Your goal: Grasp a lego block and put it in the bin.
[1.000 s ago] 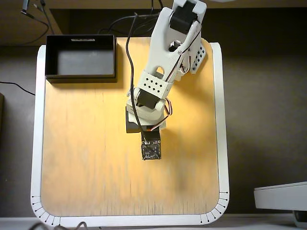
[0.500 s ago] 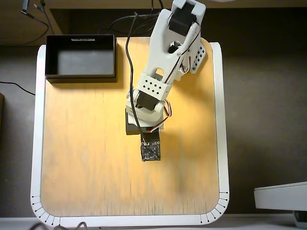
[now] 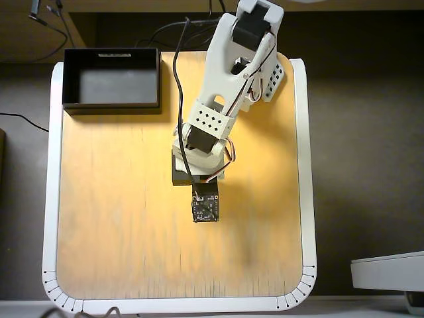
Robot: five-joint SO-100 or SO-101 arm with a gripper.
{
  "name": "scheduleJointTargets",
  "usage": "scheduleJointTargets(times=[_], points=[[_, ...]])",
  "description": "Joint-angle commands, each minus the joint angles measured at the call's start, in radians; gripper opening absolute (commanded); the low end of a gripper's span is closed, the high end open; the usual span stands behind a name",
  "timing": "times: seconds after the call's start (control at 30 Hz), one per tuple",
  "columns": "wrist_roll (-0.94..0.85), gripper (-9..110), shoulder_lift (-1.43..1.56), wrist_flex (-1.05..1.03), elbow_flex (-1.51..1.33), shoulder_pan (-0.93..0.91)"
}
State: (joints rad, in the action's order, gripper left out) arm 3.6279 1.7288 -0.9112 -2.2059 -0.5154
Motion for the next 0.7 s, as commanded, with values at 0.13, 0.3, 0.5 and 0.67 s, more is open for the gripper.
scheduleJointTargets(times=[0.13, 0.3, 0.5, 0.67], points=[[-0.021, 0, 0.272, 0.011, 0.101, -0.063], [-0.086, 0, 0.339, -0.149, 0.253, -0.08], [-0.167, 0, 0.38, -0.285, 0.457, -0.163], [-0.189, 0, 0.38, -0.492, 0.664, -0.337]])
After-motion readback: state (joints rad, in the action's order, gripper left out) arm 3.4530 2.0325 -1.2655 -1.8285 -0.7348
